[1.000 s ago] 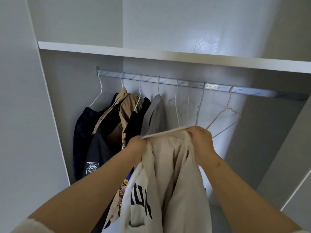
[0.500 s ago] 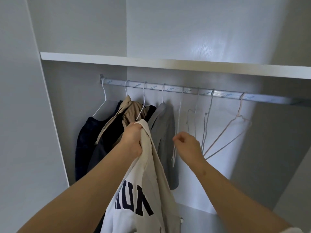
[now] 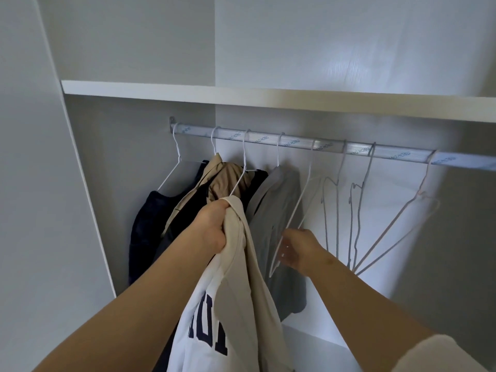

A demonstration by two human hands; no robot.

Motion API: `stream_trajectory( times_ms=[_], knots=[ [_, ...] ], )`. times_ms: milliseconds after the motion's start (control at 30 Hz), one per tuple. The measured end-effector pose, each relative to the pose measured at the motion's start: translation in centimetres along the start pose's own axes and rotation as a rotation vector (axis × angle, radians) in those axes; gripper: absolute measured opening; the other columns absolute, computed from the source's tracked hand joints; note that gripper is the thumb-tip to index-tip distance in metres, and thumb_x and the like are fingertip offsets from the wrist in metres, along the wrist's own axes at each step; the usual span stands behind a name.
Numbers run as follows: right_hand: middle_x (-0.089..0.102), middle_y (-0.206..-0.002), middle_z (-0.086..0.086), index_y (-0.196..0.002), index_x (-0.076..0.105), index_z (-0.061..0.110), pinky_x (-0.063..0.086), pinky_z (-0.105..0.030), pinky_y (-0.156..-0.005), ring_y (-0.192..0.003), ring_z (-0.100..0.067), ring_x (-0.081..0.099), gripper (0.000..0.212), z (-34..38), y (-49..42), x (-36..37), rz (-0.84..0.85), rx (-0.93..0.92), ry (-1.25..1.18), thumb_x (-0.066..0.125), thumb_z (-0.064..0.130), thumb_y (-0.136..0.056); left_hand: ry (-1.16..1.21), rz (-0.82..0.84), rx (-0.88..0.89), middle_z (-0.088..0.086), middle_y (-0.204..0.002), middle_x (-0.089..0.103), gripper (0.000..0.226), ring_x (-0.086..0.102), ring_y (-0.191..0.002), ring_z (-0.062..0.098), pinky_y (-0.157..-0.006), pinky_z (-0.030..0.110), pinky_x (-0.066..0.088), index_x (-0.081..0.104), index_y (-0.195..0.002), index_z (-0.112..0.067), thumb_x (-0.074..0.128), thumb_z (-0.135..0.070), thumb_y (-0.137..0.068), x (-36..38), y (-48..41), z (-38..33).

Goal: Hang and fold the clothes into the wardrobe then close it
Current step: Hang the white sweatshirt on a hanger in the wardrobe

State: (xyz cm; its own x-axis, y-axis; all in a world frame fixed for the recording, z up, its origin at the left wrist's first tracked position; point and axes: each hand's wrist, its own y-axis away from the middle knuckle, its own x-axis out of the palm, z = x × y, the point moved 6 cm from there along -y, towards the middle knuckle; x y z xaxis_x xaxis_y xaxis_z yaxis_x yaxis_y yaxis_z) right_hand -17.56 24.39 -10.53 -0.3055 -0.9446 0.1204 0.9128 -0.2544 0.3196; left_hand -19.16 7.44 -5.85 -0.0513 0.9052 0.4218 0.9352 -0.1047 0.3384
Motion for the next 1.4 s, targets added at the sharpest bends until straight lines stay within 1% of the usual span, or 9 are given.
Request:
stream_trajectory(
  times_ms=[133,267,400,567,733,1000,1200,1333,1400],
  knots=[
    [0.051,-0.070,-0.011,-0.089,0.053,0.001,0.048,-0.031,-0.058,-0.060,-0.019,0.050,0.009,0.1,-0.5,1.1,0.062,0.029,-0.088,0.046,-0.004,-0.089,-0.013,-0.025,-0.039,0.013,-0.077,0.056,0.018,0.052,-0.068,0.024,-0.062,0.036,0.046,0.060,-0.084,-0.003,0.052,-0.017,-0.093,-0.1,-0.5,0.3],
    [0.046,-0.068,-0.007,-0.099,0.049,0.007,0.038,-0.026,-0.049,-0.052,-0.014,0.040,0.013,1.2,-1.4,0.5,-0.063,-0.152,-0.053,0.037,0.002,-0.095,-0.011,-0.012,-0.097,0.012,-0.077,0.055,0.021,0.051,-0.069,0.024,-0.082,0.035,0.043,0.058,-0.078,-0.003,0.050,-0.013,-0.093,0.2,-0.5,0.6],
    [0.047,-0.072,-0.006,-0.086,0.051,0.006,0.037,-0.021,-0.055,-0.061,-0.013,0.043,0.019,2.4,-1.2,-1.6,-0.272,-0.408,0.190,0.039,0.013,-0.098,-0.002,-0.030,-0.108,0.012,-0.079,0.053,0.024,0.049,-0.070,0.023,-0.087,0.033,0.040,0.057,-0.077,-0.004,0.045,-0.014,-0.096,-0.1,-0.7,0.8],
    [0.056,-0.079,-0.003,-0.079,0.054,0.020,0.049,-0.024,-0.068,-0.069,-0.014,0.052,0.021,3.2,1.1,-3.2,-0.237,-0.551,0.292,0.044,0.023,-0.098,-0.104,0.012,-0.138,0.013,-0.081,0.055,0.022,0.051,-0.071,0.025,-0.073,0.037,0.046,0.060,-0.085,-0.003,0.047,-0.016,-0.096,1.1,0.3,1.7],
    [0.054,-0.067,0.001,-0.074,0.053,0.023,0.042,-0.017,-0.062,-0.060,-0.011,0.050,0.020,0.7,3.7,-6.6,-0.194,-0.513,0.364,0.054,0.031,-0.092,-0.161,0.018,-0.087,0.013,-0.090,0.058,0.029,0.051,-0.072,0.026,-0.082,0.039,0.043,0.058,-0.118,0.001,0.049,-0.015,-0.095,2.0,0.6,3.2],
    [0.032,-0.033,0.009,-0.047,0.032,0.020,0.030,-0.010,-0.042,-0.034,-0.004,0.031,0.052,-7.5,8.4,-12.5,-0.135,-0.392,0.557,0.067,0.015,-0.084,-0.290,0.153,-0.182,0.012,-0.075,0.058,0.019,0.052,-0.065,0.026,-0.055,0.034,0.045,0.065,-0.087,-0.008,0.051,-0.019,-0.094,4.8,2.0,7.8],
    [0.027,-0.033,0.007,-0.043,0.026,0.018,0.022,-0.016,-0.043,-0.036,-0.004,0.026,0.057,-11.3,10.8,-15.9,-0.122,-0.305,0.808,0.067,0.020,-0.083,-0.342,0.421,-0.165,0.012,-0.061,0.064,0.024,0.059,-0.051,0.021,-0.053,0.027,0.053,0.071,-0.090,-0.020,0.048,-0.013,-0.092,7.3,3.4,10.2],
    [0.028,-0.034,0.003,-0.045,0.025,0.018,0.023,-0.018,-0.046,-0.039,-0.005,0.026,0.055,-10.3,11.3,-16.1,-0.206,-0.370,0.887,0.063,0.022,-0.085,-0.391,0.418,-0.126,0.014,-0.076,0.062,0.022,0.055,-0.065,0.027,-0.068,0.036,0.049,0.072,-0.092,-0.020,0.051,-0.012,-0.091,7.8,3.8,10.9],
    [0.031,-0.034,0.004,-0.045,0.024,0.019,0.022,-0.017,-0.045,-0.040,-0.006,0.023,0.055,-10.0,11.7,-16.0,-0.232,-0.398,0.903,0.062,0.023,-0.085,-0.398,0.385,-0.088,0.013,-0.077,0.060,0.029,0.054,-0.064,0.026,-0.063,0.035,0.050,0.070,-0.100,-0.023,0.046,-0.008,-0.094,7.6,3.3,10.7]
  ],
)
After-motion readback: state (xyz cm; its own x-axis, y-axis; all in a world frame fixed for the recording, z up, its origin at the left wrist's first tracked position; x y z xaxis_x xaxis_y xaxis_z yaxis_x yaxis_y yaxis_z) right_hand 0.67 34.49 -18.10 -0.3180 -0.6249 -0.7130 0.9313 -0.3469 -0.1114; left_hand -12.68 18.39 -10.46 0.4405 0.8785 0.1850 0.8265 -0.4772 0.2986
